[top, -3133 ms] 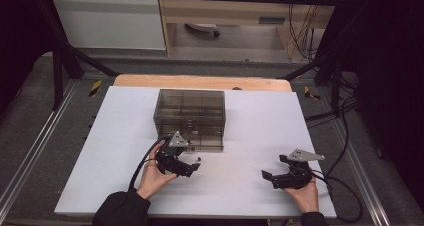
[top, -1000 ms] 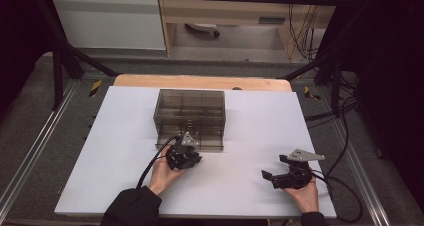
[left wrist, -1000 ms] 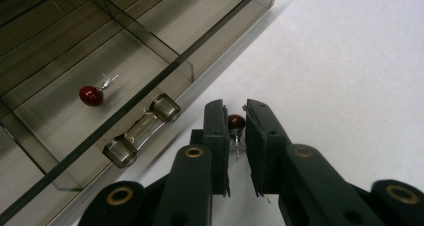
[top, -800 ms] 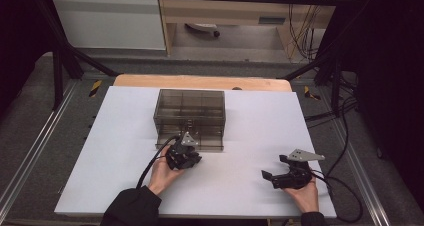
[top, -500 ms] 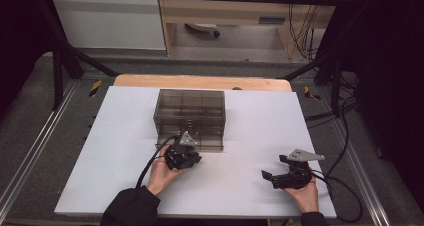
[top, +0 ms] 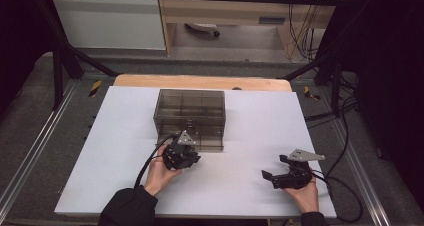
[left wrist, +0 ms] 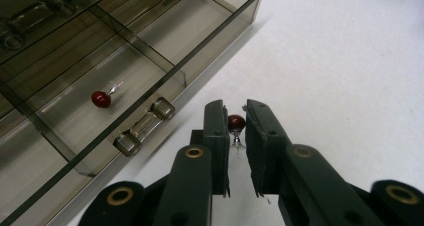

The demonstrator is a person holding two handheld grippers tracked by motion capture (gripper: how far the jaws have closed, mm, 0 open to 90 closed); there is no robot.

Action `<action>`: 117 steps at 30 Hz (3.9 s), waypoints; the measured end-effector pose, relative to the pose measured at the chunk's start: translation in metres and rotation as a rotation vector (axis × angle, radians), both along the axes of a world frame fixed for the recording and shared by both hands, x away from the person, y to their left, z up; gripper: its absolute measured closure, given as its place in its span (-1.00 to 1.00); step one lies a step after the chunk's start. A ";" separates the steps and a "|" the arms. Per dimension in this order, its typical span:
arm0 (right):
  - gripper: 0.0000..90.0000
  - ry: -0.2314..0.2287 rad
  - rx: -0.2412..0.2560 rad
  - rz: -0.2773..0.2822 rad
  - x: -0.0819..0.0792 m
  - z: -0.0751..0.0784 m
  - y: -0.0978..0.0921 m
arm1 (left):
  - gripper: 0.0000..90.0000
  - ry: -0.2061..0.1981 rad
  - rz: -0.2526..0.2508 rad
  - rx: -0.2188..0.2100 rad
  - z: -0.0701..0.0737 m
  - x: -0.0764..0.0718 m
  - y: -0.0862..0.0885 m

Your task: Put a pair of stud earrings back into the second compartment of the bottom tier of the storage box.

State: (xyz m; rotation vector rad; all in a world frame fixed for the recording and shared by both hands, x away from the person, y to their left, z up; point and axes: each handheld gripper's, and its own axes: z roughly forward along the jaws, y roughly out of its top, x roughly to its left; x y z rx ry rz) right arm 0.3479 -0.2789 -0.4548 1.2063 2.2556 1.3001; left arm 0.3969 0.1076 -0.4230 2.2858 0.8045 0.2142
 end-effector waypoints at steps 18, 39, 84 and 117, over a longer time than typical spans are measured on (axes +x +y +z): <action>-0.98 0.008 0.001 0.000 0.000 0.000 0.000 | 0.77 -0.005 -0.009 0.005 0.016 -0.002 0.005; -0.98 0.005 0.002 0.000 0.000 0.000 0.000 | 0.77 -0.014 0.009 -0.004 0.038 0.009 0.012; -0.98 0.003 0.000 0.001 0.000 0.000 0.000 | 0.76 0.018 0.109 0.038 0.010 0.059 0.005; -0.98 0.002 0.001 0.001 0.000 0.000 0.000 | 0.23 -0.018 0.112 0.006 0.020 0.050 0.010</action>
